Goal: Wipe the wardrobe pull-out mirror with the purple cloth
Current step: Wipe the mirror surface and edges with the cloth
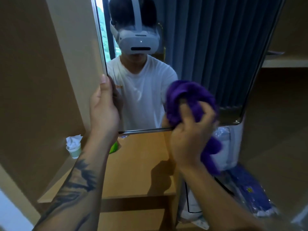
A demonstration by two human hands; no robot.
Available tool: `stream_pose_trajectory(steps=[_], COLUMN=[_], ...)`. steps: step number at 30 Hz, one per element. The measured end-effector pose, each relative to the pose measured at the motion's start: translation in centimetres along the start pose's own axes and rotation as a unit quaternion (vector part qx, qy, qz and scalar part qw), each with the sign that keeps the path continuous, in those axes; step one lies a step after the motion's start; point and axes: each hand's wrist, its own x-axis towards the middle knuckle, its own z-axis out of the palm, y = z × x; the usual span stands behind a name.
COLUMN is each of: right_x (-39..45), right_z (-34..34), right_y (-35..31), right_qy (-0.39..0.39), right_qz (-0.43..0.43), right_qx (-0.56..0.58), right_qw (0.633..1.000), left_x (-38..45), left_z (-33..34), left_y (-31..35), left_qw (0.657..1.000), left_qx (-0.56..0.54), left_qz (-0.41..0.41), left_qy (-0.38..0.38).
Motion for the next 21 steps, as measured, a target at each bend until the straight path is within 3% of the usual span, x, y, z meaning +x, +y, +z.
stream_pose_trajectory(steps=[4, 8, 11, 16, 21], right_x=[-2.4, -2.9, -0.7, 2.5, -3.4], right_z=[2.3, 1.4, -0.2, 0.6, -0.1], right_y=[-6.8, -7.6, -6.5, -7.8, -4.8], right_qy=[-0.086, -0.152, -0.140, -0.094, -0.134], right_qz=[-0.140, -0.186, -0.238, -0.194, -0.307], right_qx=[0.006, -0.010, -0.022, -0.003, -0.042], right_qw=[0.986, 0.971, 0.961, 0.977, 0.941], left_x=[0.2, 0.3, 0.0, -0.3, -0.4], left_z=[-0.4, -1.2, -1.0, -1.0, -1.0], left_y=[0.6, 0.9, 1.2, 1.2, 1.5], left_qw=[0.998, 0.994, 0.995, 0.993, 0.991], left_qx=[-0.029, -0.052, -0.056, -0.076, -0.090], left_qz=[-0.036, -0.063, -0.058, -0.067, -0.091], left_qy=[-0.048, -0.068, -0.061, -0.057, -0.039])
